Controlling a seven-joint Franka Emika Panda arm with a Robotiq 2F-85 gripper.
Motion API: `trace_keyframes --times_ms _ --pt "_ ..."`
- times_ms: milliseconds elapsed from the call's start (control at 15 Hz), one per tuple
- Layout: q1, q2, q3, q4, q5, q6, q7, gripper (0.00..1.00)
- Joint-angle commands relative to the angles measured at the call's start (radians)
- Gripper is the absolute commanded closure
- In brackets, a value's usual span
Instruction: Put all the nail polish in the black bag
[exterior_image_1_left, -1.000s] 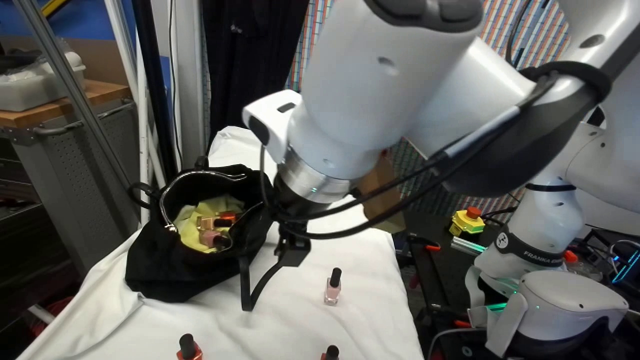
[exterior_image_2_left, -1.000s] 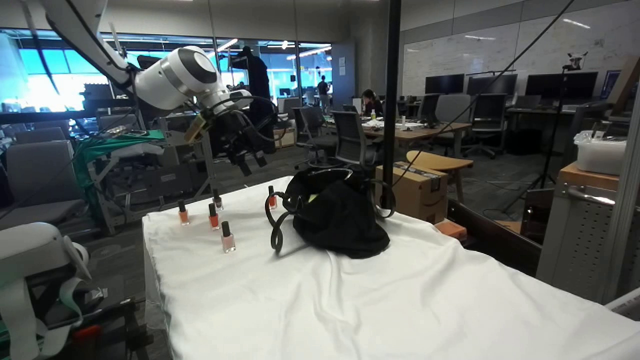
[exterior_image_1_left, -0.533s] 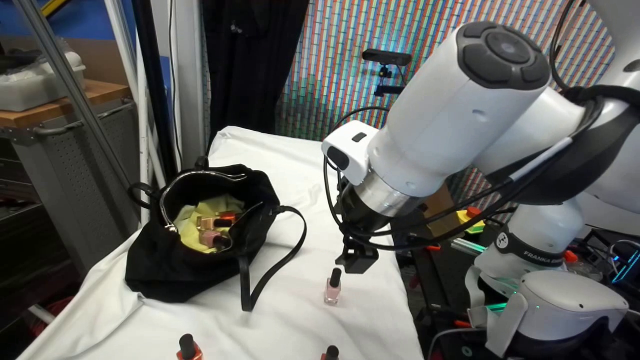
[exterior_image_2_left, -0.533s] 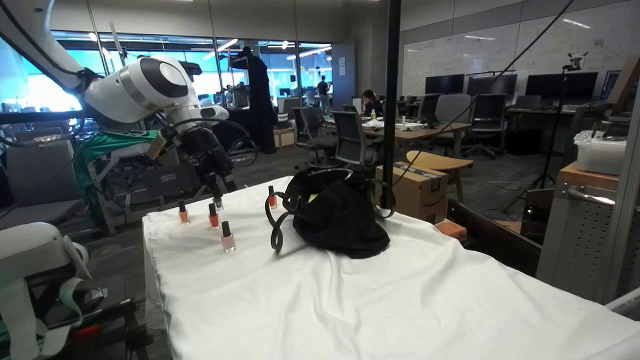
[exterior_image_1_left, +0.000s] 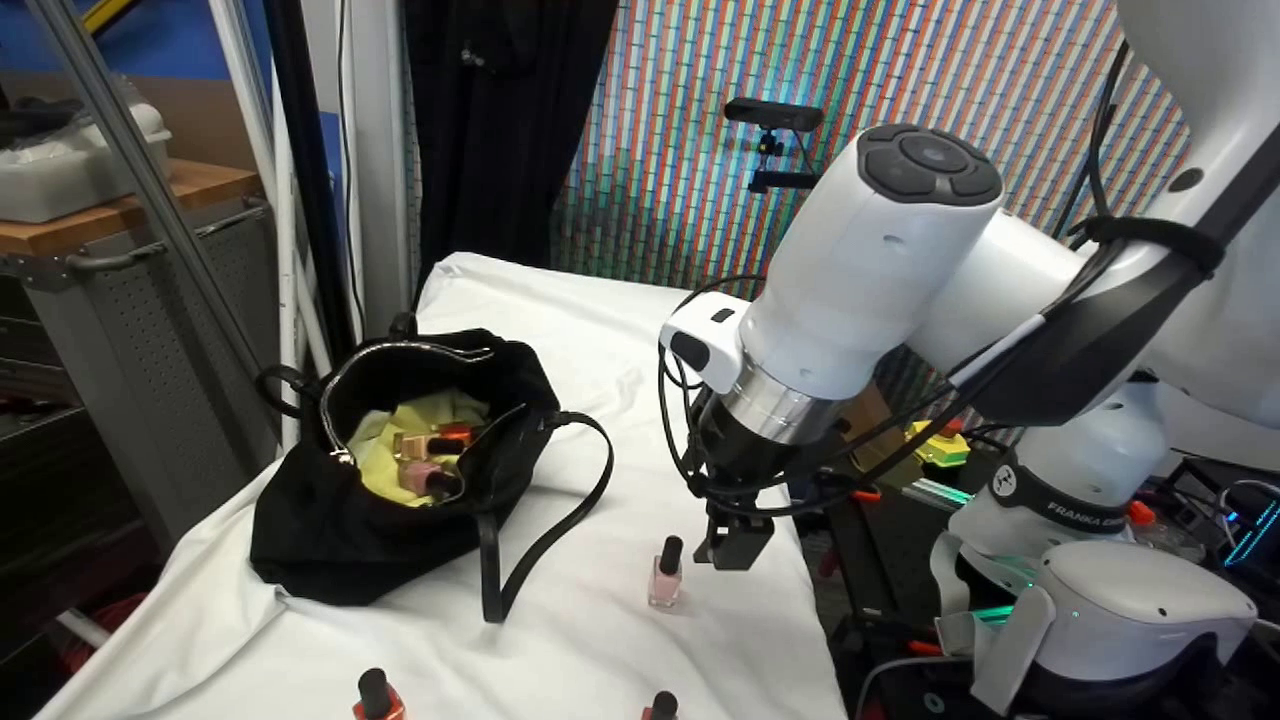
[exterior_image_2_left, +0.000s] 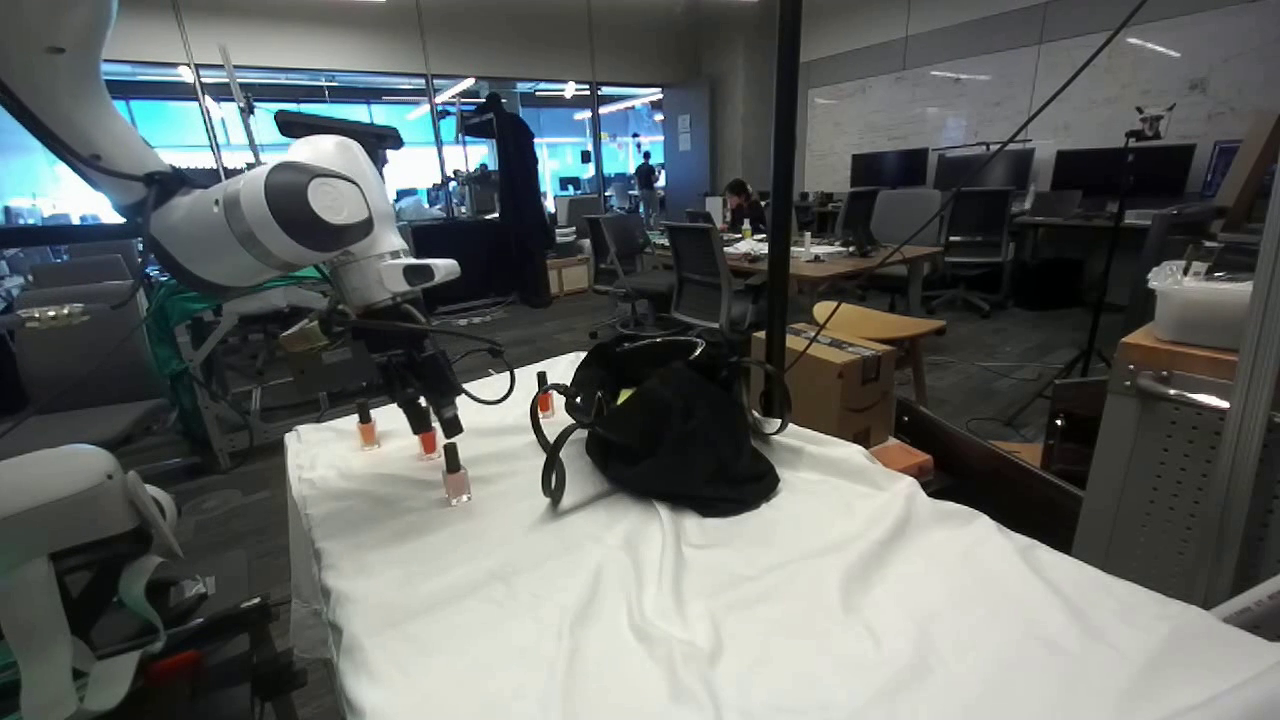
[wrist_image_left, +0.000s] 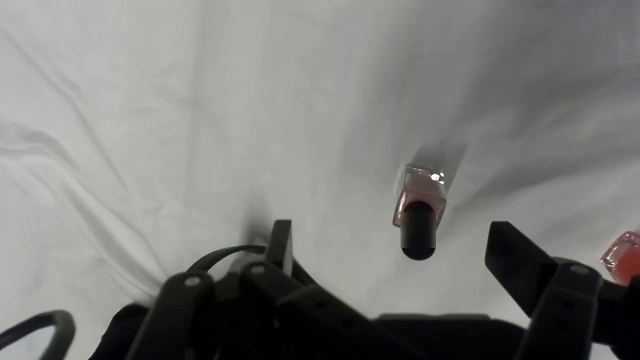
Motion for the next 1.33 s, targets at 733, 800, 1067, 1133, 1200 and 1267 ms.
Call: trace_keyframes --times_ms 733,800,1067,1133,1200,1267 --pt "-0.046 0.135 -0.001 0.039 0.304 0.076 -0.314 0.00" --pt "-0.045 0.144 0.001 0.044 0.312 0.074 -0.325 0.00" --pt "-0.037 0.169 0.009 0.051 0.340 0.082 -0.362 0.00" --pt "-0.036 0.177 0.010 0.055 0.342 0.082 -0.367 0.00" --pt "-0.033 0.185 0.006 0.058 0.327 0.089 -0.353 0.00" --pt "-0.032 0.193 0.005 0.061 0.324 0.093 -0.353 0.00"
